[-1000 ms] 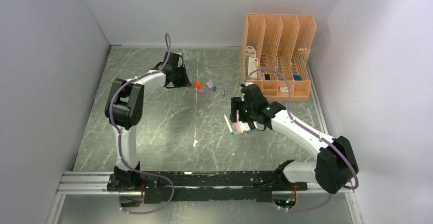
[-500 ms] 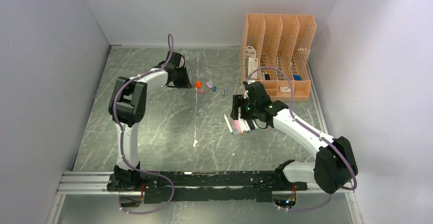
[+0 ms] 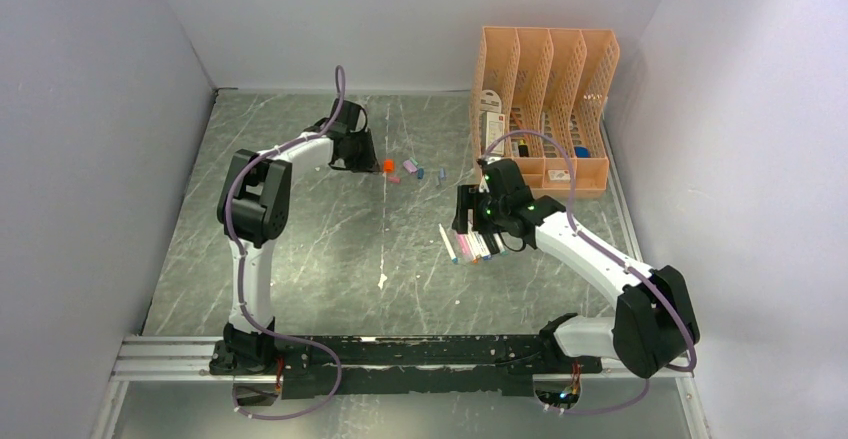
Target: Open the pen caps
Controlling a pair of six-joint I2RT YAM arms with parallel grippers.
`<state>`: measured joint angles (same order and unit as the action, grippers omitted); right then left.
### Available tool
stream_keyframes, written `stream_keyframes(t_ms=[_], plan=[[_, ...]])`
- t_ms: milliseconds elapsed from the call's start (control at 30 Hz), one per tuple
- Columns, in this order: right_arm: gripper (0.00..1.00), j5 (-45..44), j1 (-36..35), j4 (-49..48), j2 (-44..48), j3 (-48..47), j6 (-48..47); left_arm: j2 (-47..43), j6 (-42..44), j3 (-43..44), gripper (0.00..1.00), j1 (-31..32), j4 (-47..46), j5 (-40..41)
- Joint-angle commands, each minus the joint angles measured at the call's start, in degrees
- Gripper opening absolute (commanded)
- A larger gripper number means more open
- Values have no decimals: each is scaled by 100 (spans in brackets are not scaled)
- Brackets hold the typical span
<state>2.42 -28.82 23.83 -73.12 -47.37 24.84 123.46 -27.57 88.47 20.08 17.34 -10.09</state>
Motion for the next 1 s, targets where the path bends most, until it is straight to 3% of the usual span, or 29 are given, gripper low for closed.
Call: stream_keyframes(t_ms=[0, 300, 333, 400, 433, 767, 900, 967], plan=[[71, 90, 179, -95, 70, 115, -64, -81, 94, 40, 32, 58, 17, 29], [71, 67, 250, -6, 245, 172, -54, -331, 172, -43, 40, 66, 86, 29], [72, 52, 258, -2, 272, 166, -34, -441, 173, -85, 50, 67, 94, 38], [73, 53, 278, 8, 325, 131, -3, -748, 188, -261, 96, 67, 8, 57], [75, 33, 287, 15, 351, 105, 17, -933, 212, -368, 99, 67, -28, 76], [92, -780, 453, 44, 610, -280, 103, -3017, 397, -1358, 99, 44, -157, 969], [94, -1022, 818, -16, 697, -446, 75, -4068, 538, -1772, 99, -63, -175, 1575], [100, -936, 1157, -366, 951, -205, 114, -4719, 617, -1943, 99, -295, -181, 1610]])
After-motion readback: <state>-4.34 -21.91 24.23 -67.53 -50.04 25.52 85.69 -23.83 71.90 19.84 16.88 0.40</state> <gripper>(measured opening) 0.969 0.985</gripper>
